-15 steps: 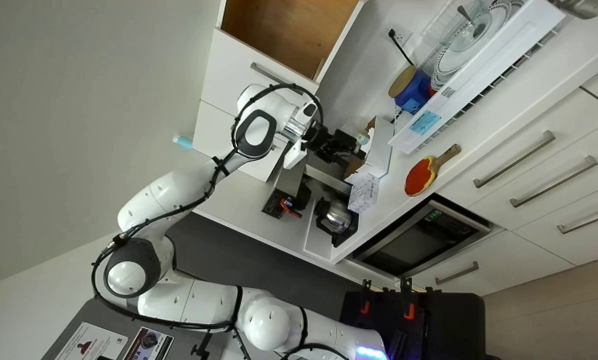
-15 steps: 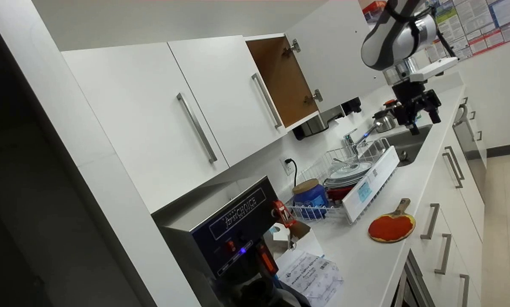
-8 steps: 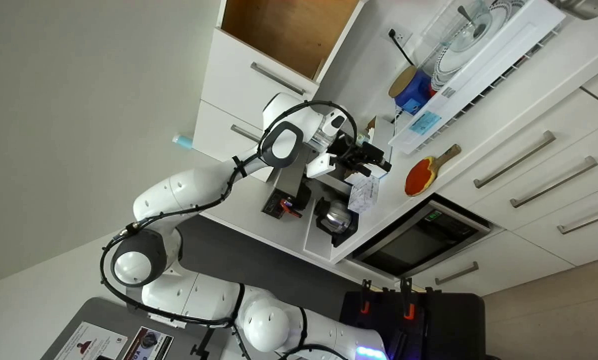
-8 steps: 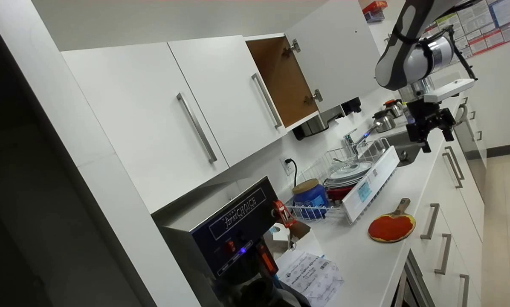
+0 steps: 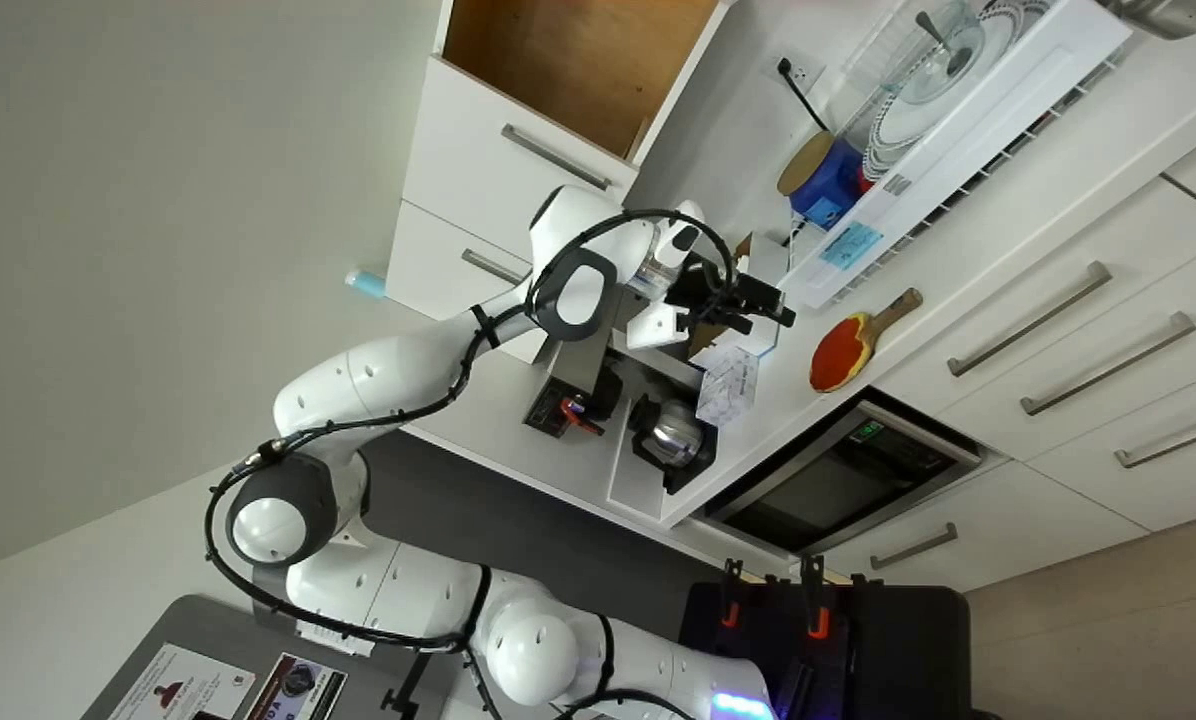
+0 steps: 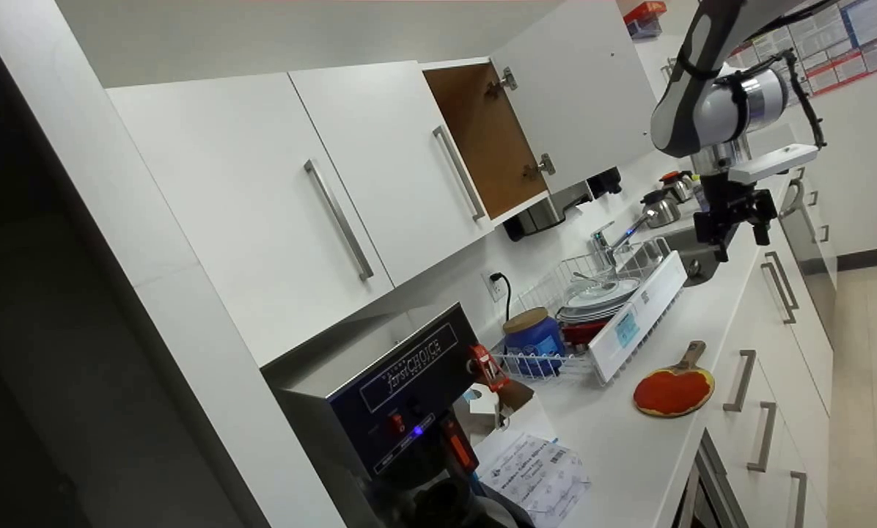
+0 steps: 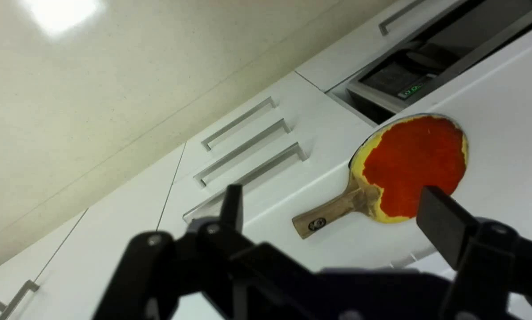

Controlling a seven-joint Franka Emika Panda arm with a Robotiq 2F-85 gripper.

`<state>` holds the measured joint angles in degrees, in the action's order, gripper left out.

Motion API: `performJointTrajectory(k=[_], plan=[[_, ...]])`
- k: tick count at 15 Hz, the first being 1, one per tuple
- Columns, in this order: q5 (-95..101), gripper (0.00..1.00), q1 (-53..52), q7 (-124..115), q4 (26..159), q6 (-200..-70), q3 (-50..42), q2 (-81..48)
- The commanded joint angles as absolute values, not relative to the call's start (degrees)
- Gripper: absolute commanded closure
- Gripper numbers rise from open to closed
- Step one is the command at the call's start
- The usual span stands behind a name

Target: Open the topmost drawer of the lower cabinet

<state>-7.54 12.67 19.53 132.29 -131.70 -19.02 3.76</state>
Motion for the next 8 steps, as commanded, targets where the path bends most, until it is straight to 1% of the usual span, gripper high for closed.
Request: performJointTrajectory(k=[1, 3, 8], plan=[[-20.3, 0.00, 14.6, 26.8, 134.1, -139.7, -20.1, -0.6], [-30.9, 0.00, 16.3, 33.7, 135.2, -141.3, -19.9, -2.4], [-57.0, 0.00, 22.0, 52.6, 134.4, -137.3, -19.3, -7.5]])
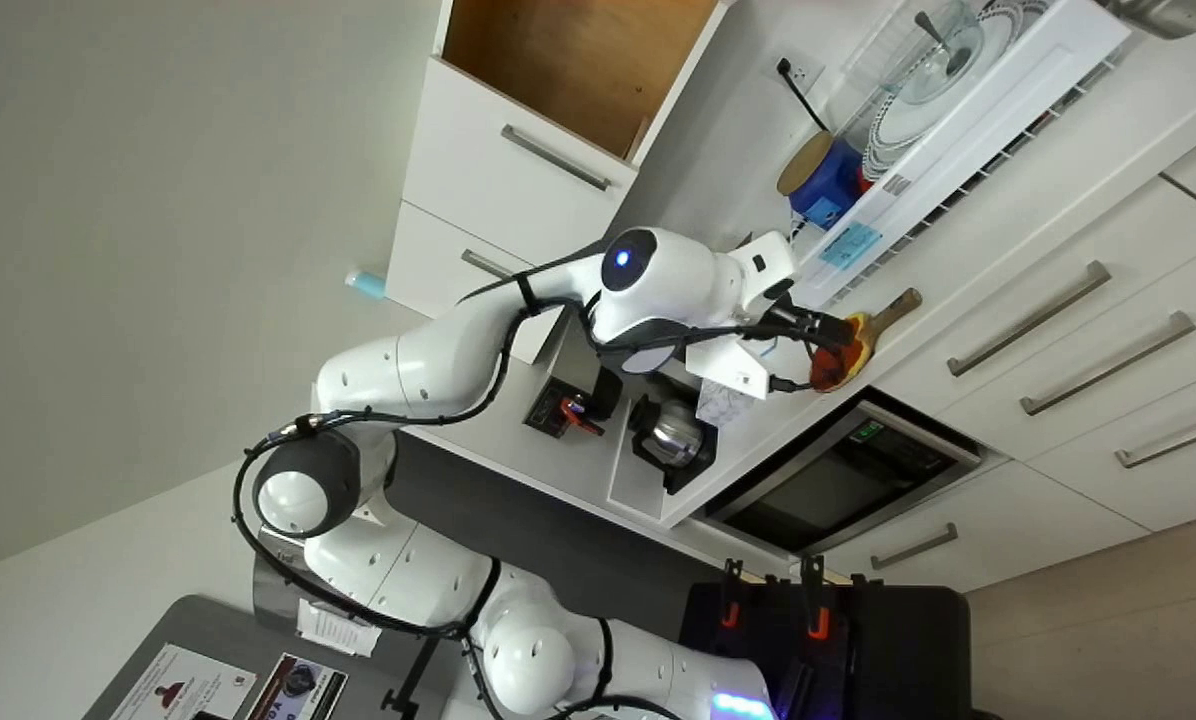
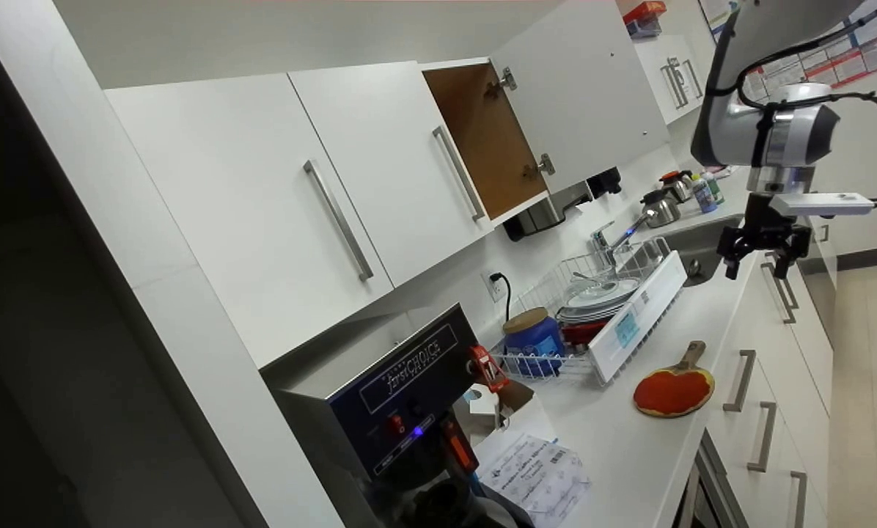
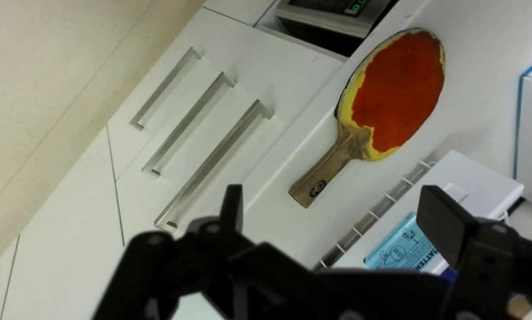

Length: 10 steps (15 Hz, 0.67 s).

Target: Open the topmost drawer of the lower cabinet

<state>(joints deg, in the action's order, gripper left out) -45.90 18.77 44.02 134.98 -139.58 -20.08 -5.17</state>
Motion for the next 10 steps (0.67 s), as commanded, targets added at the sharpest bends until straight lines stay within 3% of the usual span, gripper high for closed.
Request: performJointTrajectory(k=[1, 5, 10], plan=[[-62.2, 0.00, 23.0, 56.9, 134.2, -136.4, -19.4, -9.3], [-80.3, 0.00, 26.3, 72.7, 133.2, -132.0, -19.5, -18.4], [-89.5, 0.00, 26.6, 79.6, 130.5, -128.7, -19.8, -29.1]])
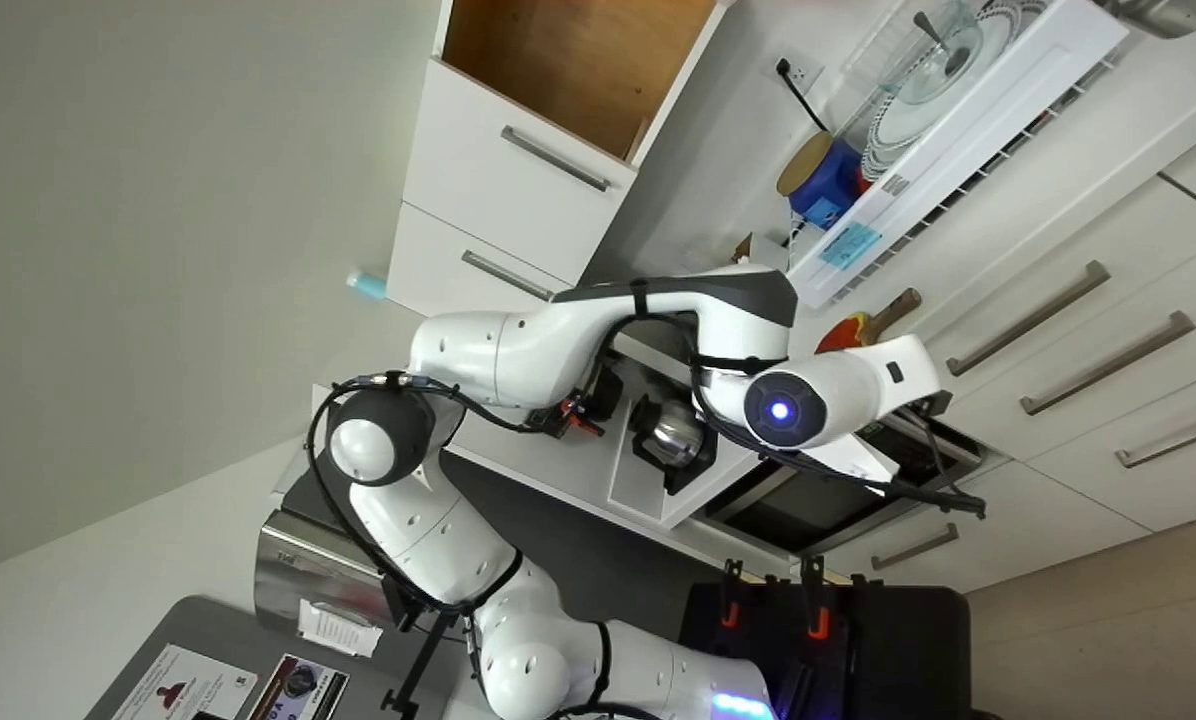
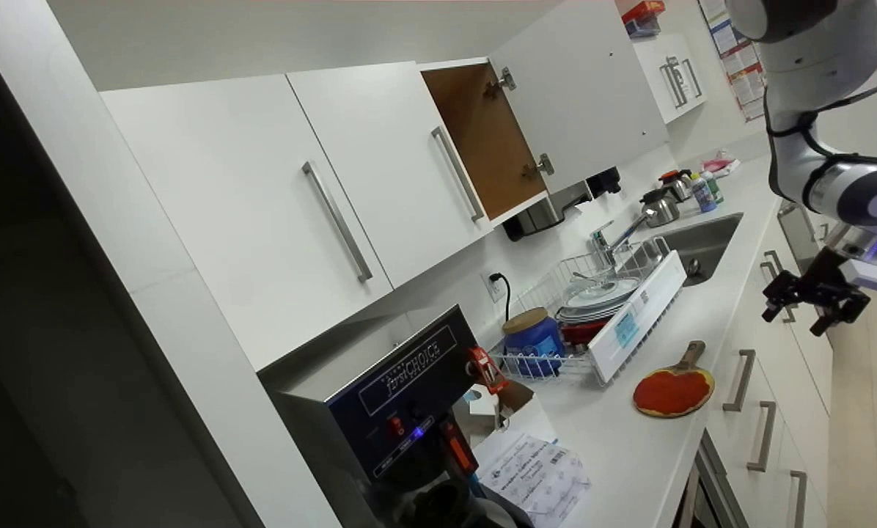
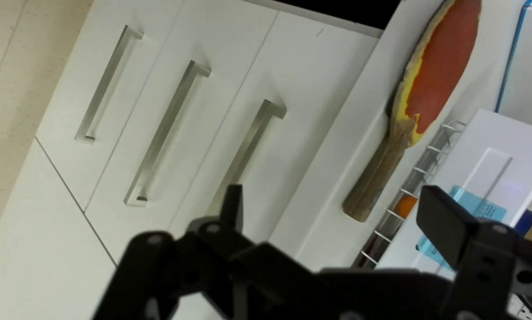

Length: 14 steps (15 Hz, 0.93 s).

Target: Open the topmost drawer of the lower cabinet

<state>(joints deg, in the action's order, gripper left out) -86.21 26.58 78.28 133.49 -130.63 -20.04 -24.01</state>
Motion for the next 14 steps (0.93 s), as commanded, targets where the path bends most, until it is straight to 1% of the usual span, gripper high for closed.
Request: performJointTrajectory(k=[1, 3, 8, 14], plan=[[-87.5, 0.00, 25.6, 78.8, 132.8, -129.8, -21.0, -26.1], [-87.7, 0.00, 25.5, 79.0, 132.2, -129.7, -21.0, -28.2], [-87.7, 0.00, 25.6, 78.9, 132.1, -129.7, -21.1, -27.7], [-89.5, 0.00, 30.5, 76.9, 123.2, -123.4, -21.3, -37.1]])
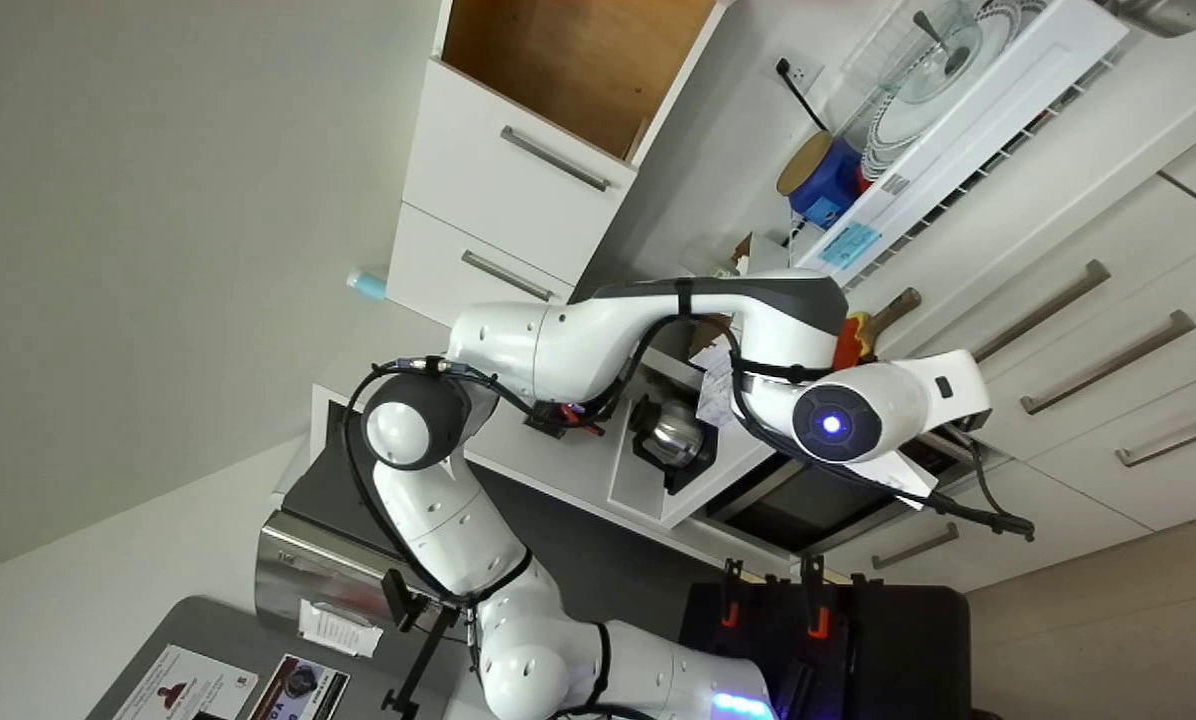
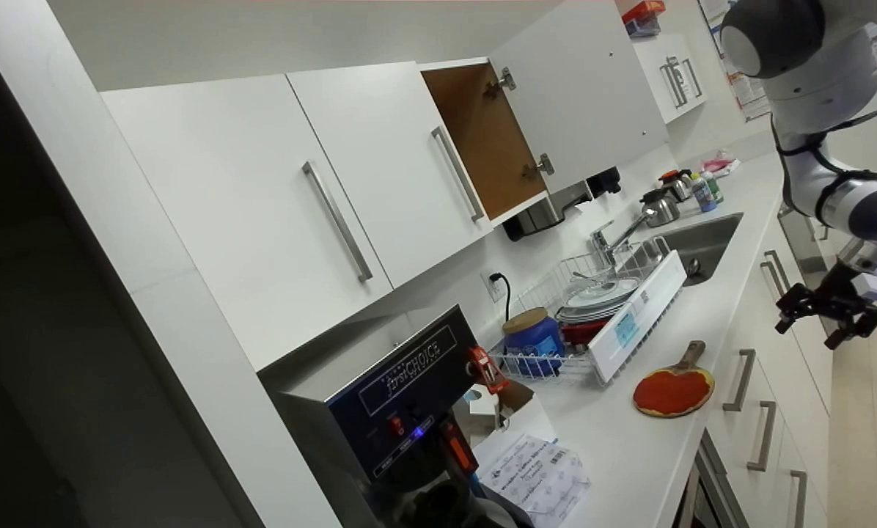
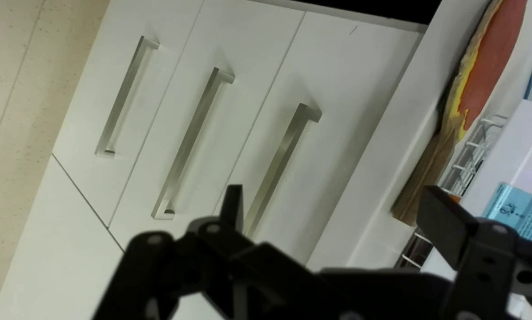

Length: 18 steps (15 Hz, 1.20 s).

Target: Open the topmost drawer of the lower cabinet

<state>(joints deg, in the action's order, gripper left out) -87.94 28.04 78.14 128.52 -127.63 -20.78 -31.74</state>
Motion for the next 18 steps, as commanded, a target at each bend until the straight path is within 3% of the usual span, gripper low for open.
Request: performJointTrajectory(k=[1, 8, 18], plan=[[-88.9, 0.00, 31.5, 76.3, 121.5, -122.0, -21.6, -39.1], [-92.9, 0.00, 38.9, 76.6, 109.1, -114.2, -19.9, -52.3], [-102.8, 0.00, 36.6, 74.1, 99.5, -115.8, -16.4, -61.8]])
